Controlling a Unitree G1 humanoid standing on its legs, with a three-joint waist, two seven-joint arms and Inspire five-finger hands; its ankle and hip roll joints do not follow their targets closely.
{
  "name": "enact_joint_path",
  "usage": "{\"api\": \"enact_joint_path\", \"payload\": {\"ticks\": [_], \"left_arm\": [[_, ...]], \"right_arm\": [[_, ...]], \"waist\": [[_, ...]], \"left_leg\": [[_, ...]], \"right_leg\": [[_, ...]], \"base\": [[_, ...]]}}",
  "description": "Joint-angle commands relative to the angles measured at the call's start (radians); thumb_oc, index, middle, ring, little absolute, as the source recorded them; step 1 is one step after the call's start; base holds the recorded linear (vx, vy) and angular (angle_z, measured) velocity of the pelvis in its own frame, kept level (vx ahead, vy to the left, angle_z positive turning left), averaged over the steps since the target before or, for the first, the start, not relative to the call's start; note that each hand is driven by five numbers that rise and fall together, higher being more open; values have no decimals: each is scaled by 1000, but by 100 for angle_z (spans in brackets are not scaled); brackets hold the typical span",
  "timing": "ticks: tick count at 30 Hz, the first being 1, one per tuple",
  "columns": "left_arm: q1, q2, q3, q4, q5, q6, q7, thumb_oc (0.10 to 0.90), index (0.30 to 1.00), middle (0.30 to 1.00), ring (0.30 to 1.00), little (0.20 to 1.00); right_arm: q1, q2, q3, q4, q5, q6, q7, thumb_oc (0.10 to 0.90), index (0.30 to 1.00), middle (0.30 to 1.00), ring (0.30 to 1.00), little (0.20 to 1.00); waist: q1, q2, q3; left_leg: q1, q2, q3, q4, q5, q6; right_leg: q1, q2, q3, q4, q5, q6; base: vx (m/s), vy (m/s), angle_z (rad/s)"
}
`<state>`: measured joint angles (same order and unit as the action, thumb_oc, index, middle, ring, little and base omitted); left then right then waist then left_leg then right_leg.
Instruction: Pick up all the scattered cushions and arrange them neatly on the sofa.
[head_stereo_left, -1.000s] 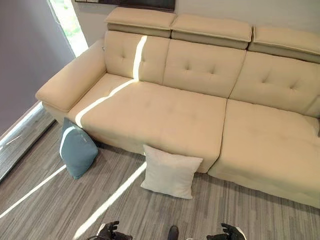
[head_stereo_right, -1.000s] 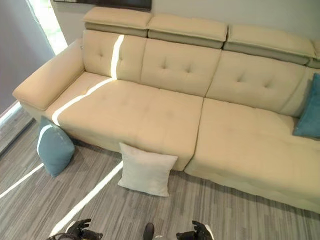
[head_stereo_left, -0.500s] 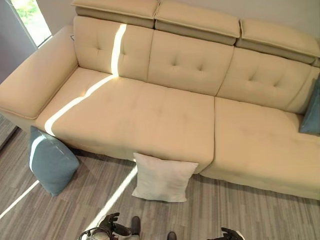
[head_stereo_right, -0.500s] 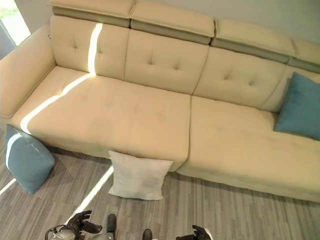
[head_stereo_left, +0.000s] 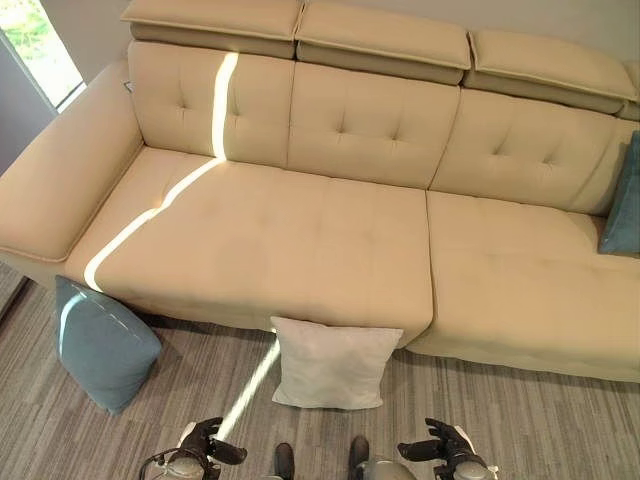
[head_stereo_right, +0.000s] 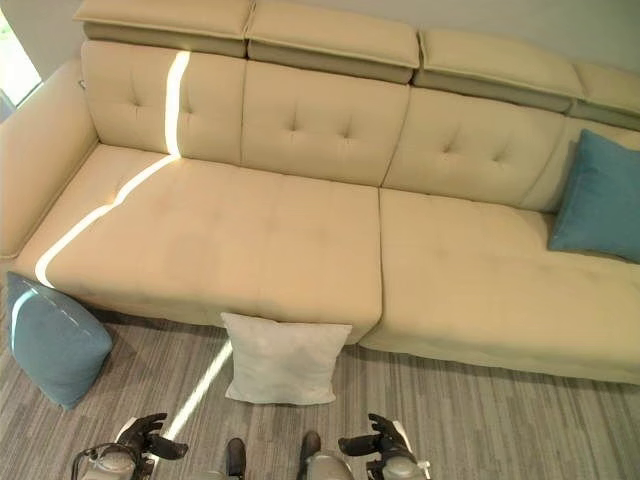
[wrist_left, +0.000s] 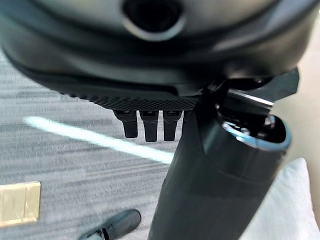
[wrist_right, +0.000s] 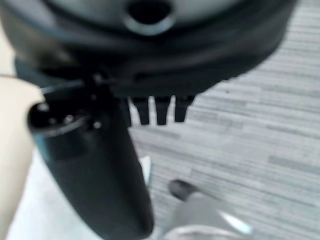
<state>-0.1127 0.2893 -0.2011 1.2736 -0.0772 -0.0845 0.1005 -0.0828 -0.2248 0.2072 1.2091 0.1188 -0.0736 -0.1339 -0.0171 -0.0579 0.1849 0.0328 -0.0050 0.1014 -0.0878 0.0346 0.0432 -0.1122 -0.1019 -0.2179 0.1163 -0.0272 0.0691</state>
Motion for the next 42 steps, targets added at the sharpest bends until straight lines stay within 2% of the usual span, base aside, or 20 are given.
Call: {"api": "enact_joint_path", "payload": {"ticks": [1,6,7,8,11,14,16,18,24,27,30,32,36,38,42], "left_arm": [[8,-9,-5,12,18,-27,11,800,900,900,900,900],[14,-21,-8,19,16,-27,5,800,900,900,900,900],[7,-28,-11,18,9,-27,5,800,900,900,900,900],[6,-31,-12,15,4,-25,5,800,900,900,900,900],[4,-39,-14,15,-7,-26,7,800,900,900,900,900],[8,-41,-20,15,-8,-23,8,800,900,900,900,900],[8,-37,-23,10,-12,-24,9,800,900,900,900,900],[11,-40,-19,14,-16,-23,3,800,900,900,900,900],[15,-26,-12,10,-13,-22,5,800,900,900,900,900],[8,-12,-2,1,-18,-23,9,800,900,900,900,900],[1,7,0,-8,-24,-25,13,800,900,900,900,900],[1,13,3,-7,-22,-27,16,800,900,900,900,900],[-1,17,0,1,-14,-29,13,800,900,900,900,900],[6,9,8,10,-9,-29,13,800,900,900,900,900],[18,-2,13,17,-2,-28,12,800,900,900,900,900]], "right_arm": [[1,-64,21,-3,-19,-10,-21,800,900,900,900,900],[8,-62,16,4,-14,-11,-17,800,900,900,900,900],[12,-68,9,5,-3,-18,-19,800,900,900,900,900],[12,-72,6,6,2,-18,-20,800,900,900,900,900],[13,-82,0,14,17,-19,-21,800,900,900,900,900],[21,-86,-3,20,18,-18,-24,800,900,900,900,900],[20,-88,-1,22,15,-17,-29,800,900,900,900,900],[23,-87,-4,32,11,-15,-27,800,900,900,900,900],[23,-70,1,19,-1,-13,-24,800,900,900,900,900],[13,-62,8,16,-11,-7,-22,800,900,900,900,900],[-5,-60,18,0,-12,-7,-21,800,900,900,900,900],[-7,-59,17,-10,-9,-9,-22,800,900,900,900,900],[-6,-61,24,-6,-15,-8,-20,800,900,900,900,900],[2,-62,23,2,-19,-9,-21,800,900,900,900,900],[10,-70,22,7,-22,-10,-26,800,900,900,900,900]], "waist": [[-6,1,-39],[-16,6,-35],[-21,1,-17],[-23,-1,-11],[-21,-7,1],[-17,-8,-12],[-4,-8,-11],[2,-1,-21],[10,-12,-40],[19,-14,-37],[15,-8,-20],[13,2,-17],[7,5,-20],[13,-7,-26],[19,-5,-40]], "left_leg": [[-14,-7,-21,36,-81,-60],[-22,1,-34,65,-89,-77],[-66,6,-26,166,-105,-96],[-84,10,-23,210,-113,-105],[-125,20,-14,283,-116,-110],[-156,28,-13,228,-83,-102],[-193,23,-35,201,-49,-104],[-180,16,-65,158,-37,-102],[-144,8,-40,138,-55,-78],[-132,4,-20,128,-70,-60],[-116,6,-13,105,-60,-46],[-104,7,-11,82,-56,-43],[-73,-4,-14,48,-52,-47],[-70,-15,-13,54,-55,-54],[-47,-10,-9,26,-49,-63]], "right_leg": [[88,24,26,-84,-9,56],[100,37,44,-100,-17,41],[110,37,43,-108,-26,27],[117,38,40,-111,-31,20],[136,40,33,-113,-45,4],[163,46,31,-131,-52,6],[176,55,40,-131,-64,5],[191,65,59,-134,-77,9],[177,32,88,-84,-77,37],[135,6,81,-19,-56,69],[53,-6,84,92,-2,93],[32,-7,70,113,-9,91],[33,10,46,25,-24,66],[81,7,29,-64,-21,67],[116,20,22,-104,-17,64]], "base": [[87,-129,-12],[20,-114,5],[-47,-113,22],[-53,-136,31],[18,-50,35],[141,11,4],[167,46,9],[151,78,-4],[153,150,-39],[52,136,-27],[15,109,-30],[24,90,-12],[46,16,5],[14,-59,6],[26,-86,5]]}}
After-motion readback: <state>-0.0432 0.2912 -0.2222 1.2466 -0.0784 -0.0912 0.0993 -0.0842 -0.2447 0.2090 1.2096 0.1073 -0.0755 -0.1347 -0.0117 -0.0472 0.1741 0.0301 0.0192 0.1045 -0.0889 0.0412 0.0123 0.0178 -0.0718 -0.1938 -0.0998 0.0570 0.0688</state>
